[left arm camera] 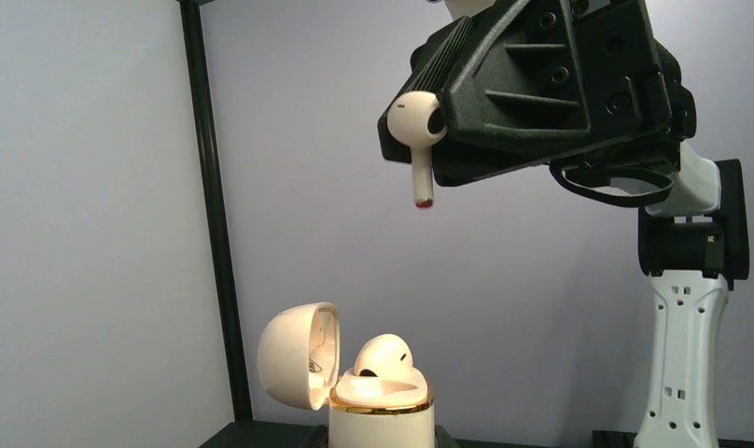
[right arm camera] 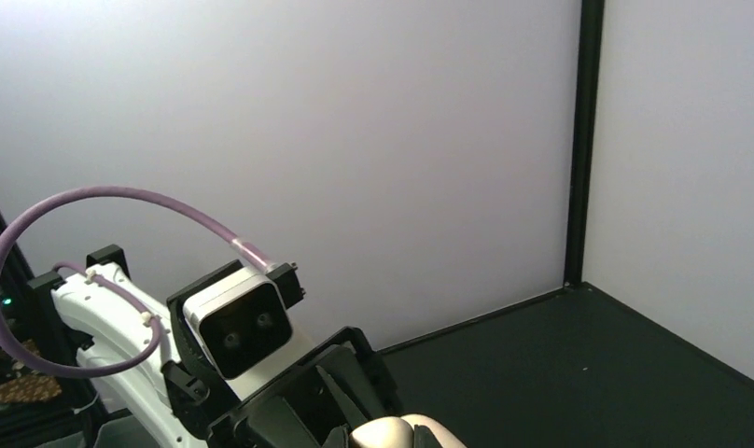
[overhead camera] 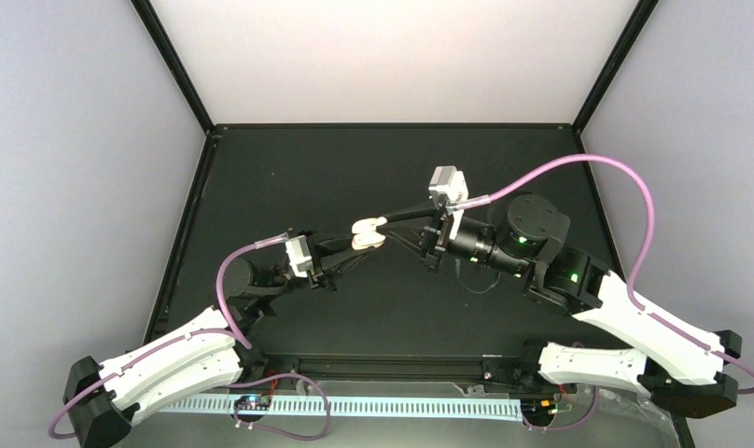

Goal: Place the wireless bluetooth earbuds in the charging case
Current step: Place the earbud in the charging case.

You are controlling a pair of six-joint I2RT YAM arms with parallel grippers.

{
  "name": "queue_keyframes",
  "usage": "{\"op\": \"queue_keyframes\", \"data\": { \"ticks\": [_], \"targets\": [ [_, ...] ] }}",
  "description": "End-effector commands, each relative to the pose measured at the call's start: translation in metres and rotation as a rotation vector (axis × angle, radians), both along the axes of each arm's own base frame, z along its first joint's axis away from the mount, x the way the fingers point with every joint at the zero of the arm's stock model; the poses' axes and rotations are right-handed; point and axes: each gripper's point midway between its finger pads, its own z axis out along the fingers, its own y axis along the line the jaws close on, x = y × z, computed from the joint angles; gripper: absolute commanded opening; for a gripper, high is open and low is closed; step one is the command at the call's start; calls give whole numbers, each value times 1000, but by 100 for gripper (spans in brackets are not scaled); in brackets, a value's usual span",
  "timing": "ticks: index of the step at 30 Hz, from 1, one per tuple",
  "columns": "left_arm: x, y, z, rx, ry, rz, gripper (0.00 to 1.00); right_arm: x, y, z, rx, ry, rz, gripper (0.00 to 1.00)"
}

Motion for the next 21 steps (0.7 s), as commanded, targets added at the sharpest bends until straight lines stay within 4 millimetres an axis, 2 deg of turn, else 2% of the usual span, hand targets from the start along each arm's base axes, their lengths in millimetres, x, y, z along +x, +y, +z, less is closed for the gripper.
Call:
{"op": "queue_keyframes", "data": {
  "ticks": [1,8,12,18,21],
  "targets": [
    [-12,7,29,-72,-56,-28,1,-10,11,15,31,-42,53,11],
    [-11,7,28,-79,-22,-45,2,-14,30,6,-2,-50,61,11],
    [-9,9,31,-101,11,-48,1,-9,34,4,2,-44,39,11],
    [-11,12,41,-152,26,-74,1,-6,31,18,52,-64,14,10],
    [-12,13,46,-165,22,-78,2,-5,33,17,43,-68,12,10]
  ]
}}
